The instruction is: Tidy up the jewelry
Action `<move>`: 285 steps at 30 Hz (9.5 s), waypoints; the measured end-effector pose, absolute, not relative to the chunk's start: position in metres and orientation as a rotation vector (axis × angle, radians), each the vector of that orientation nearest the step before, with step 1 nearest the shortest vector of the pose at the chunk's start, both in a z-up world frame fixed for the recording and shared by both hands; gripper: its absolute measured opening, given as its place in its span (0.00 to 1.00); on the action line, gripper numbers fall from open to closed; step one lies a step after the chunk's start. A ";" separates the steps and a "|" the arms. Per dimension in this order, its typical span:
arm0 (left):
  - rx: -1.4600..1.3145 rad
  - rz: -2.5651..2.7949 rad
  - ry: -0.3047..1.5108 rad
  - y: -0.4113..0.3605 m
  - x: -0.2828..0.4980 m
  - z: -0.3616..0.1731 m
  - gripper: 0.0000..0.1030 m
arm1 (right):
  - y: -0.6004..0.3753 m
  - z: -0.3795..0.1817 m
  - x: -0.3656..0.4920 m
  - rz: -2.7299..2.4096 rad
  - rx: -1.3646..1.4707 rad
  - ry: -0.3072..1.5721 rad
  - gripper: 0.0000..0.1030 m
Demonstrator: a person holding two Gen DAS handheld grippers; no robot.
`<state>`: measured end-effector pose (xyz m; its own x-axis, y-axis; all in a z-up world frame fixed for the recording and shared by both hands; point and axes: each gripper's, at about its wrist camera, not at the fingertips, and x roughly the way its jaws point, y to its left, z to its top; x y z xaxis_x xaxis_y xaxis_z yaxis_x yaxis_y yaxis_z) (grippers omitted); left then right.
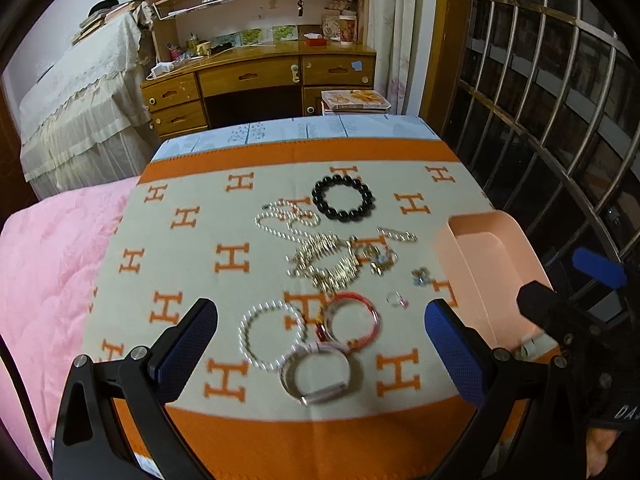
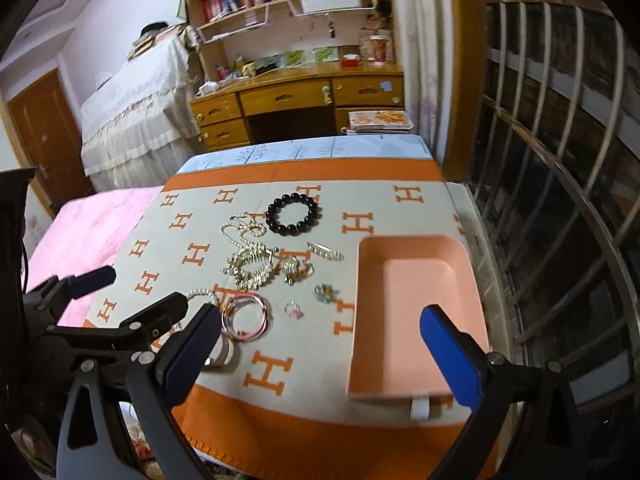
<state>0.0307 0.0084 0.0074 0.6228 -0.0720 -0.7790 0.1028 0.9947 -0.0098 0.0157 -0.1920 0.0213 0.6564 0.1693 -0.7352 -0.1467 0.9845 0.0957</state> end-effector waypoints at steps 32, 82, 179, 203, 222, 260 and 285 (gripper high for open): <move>0.074 -0.076 1.222 0.072 0.248 -0.082 0.97 | -0.124 -0.109 0.288 0.139 -0.140 1.265 0.37; 0.003 -0.029 1.418 0.003 0.276 -0.126 0.04 | -0.241 -0.034 0.179 0.269 0.247 1.083 0.15; -0.099 -0.042 1.306 0.029 0.247 -0.090 0.02 | -0.262 -0.068 0.080 0.215 0.177 1.063 0.34; -0.021 -0.492 0.859 -0.102 0.117 0.140 0.03 | -0.304 -0.016 0.038 0.115 0.285 0.891 0.34; 0.078 -0.524 0.950 -0.186 0.128 0.065 0.03 | -0.331 -0.036 0.022 0.087 0.350 0.924 0.34; 0.098 -0.252 0.962 -0.018 0.105 0.034 0.61 | -0.257 -0.026 0.032 0.280 0.226 0.938 0.34; 0.131 -0.236 1.084 0.042 0.028 -0.088 0.59 | -0.138 -0.082 0.038 0.492 0.075 1.104 0.34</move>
